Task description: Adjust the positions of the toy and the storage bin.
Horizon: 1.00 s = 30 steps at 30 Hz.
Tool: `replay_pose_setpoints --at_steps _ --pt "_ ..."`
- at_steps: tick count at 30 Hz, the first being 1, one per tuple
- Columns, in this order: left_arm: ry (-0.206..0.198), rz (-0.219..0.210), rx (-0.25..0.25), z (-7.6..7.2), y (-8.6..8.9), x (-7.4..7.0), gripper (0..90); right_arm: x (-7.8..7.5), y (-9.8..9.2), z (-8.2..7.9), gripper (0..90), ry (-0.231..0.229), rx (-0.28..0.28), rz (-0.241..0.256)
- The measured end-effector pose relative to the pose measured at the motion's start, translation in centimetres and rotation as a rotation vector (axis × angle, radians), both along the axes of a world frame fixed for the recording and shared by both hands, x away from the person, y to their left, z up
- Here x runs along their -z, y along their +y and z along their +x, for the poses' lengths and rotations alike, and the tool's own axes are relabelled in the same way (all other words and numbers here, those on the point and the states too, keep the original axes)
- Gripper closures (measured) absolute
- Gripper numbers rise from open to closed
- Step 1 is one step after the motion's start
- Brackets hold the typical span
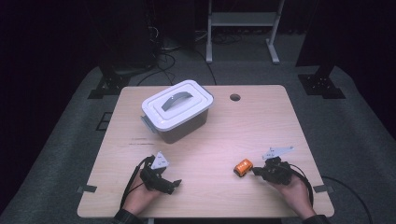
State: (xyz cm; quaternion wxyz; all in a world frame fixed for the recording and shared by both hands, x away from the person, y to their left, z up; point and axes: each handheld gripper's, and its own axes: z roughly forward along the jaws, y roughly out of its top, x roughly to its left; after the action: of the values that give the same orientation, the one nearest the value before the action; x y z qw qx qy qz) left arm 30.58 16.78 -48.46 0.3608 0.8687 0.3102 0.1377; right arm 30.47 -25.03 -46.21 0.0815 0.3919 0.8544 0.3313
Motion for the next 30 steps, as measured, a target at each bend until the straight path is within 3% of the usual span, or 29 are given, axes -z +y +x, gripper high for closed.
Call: replay_pose_setpoints --at_steps 9,30 --pt "0.0 -0.001 -0.003 -0.03 -0.03 0.0 0.0 0.24 0.49 0.33 90.0 0.026 0.0 -0.022" --pt "0.0 -0.001 -0.004 -0.03 -0.04 0.0 0.0 0.29 0.0 1.04 90.0 0.033 0.037 -0.032"
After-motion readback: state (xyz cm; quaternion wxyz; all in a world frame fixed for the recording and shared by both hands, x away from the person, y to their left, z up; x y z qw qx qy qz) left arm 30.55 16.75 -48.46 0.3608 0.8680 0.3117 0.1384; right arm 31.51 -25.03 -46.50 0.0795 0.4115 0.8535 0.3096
